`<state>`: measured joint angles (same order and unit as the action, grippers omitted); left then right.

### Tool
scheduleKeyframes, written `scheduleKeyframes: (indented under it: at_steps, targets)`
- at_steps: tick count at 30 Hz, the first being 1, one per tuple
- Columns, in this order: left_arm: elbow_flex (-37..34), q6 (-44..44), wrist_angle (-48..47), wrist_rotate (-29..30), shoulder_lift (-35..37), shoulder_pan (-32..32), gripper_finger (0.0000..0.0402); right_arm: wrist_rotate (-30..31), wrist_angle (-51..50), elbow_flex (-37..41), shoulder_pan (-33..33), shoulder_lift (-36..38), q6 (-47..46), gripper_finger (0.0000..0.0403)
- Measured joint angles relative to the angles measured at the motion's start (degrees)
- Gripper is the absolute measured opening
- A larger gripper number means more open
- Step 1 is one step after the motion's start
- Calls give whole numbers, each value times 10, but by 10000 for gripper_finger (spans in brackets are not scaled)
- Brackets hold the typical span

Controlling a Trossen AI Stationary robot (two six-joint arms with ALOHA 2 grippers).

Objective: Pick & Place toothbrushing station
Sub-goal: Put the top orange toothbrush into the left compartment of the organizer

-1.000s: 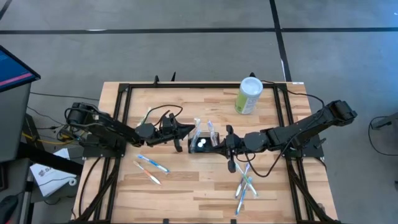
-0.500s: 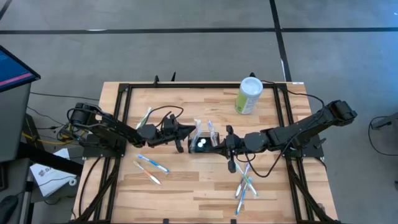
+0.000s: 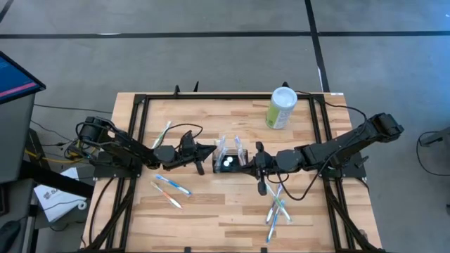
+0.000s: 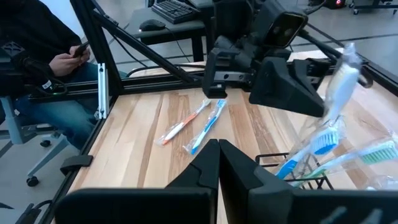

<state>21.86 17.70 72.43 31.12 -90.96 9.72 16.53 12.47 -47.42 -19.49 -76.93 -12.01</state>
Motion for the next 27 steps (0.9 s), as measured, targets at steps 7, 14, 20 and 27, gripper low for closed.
scheduleKeyframes:
  at_steps: [7,14,20,27]
  targets:
    - [-2,6,-7,15,0,8,0,0,1,0,0,0,0,0]
    - [-2,23,-49,26,0,6,0,0,2,0,0,0,0,0]
    - [-2,33,-61,31,0,8,0,0,2,0,0,0,0,0]
    - [-2,40,-75,32,0,8,0,0,2,0,0,0,0,0]
